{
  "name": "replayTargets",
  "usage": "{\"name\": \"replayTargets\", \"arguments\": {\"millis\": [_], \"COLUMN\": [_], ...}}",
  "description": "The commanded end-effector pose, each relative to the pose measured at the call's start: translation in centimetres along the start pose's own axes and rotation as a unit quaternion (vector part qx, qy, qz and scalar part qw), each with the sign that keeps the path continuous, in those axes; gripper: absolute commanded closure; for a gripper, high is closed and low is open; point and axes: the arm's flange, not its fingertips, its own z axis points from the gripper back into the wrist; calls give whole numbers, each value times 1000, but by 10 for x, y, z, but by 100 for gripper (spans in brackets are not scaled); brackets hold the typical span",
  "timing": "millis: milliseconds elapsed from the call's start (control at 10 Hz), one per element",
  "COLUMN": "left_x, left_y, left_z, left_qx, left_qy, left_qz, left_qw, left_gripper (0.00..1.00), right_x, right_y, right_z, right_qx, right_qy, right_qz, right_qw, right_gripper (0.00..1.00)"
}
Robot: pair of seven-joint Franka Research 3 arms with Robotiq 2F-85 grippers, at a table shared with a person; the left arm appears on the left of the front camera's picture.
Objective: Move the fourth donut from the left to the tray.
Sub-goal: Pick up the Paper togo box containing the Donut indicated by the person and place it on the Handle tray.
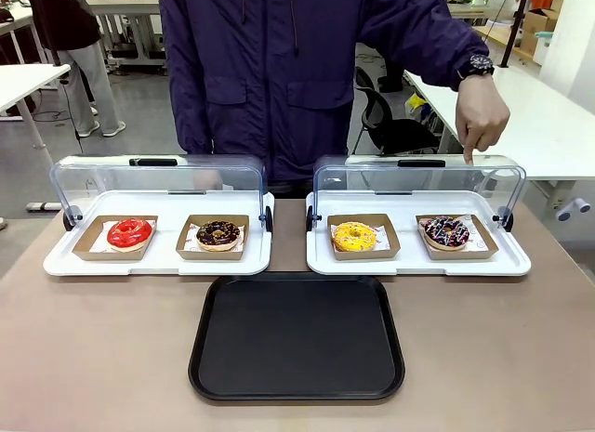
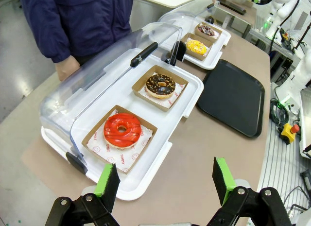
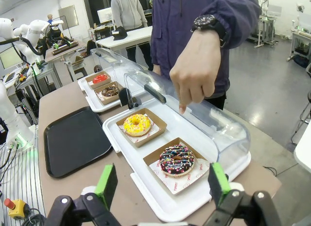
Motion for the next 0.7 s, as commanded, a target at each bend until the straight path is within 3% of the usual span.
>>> {"name": "replayTargets", "arguments": {"millis": [0, 200, 600], "left_x": [0, 0, 0], "left_y": [-1, -1, -1], "left_z": [1, 1, 1], "left_qx": [-3, -3, -3], "left_qy": [-3, -3, -3], "left_qz": [-1, -1, -1], "left_qw": [1000, 1000, 1000], "left_gripper": [0, 0, 0], "right_x": [2, 0, 41], "right_y": [0, 0, 9], "right_z": [0, 0, -69], "right_qx": [2, 0, 17], "right_qy": [-6, 0, 159], "right_qz": [3, 0, 91], "right_qw": [1000, 1000, 983], "right_gripper": [0, 0, 0]}}
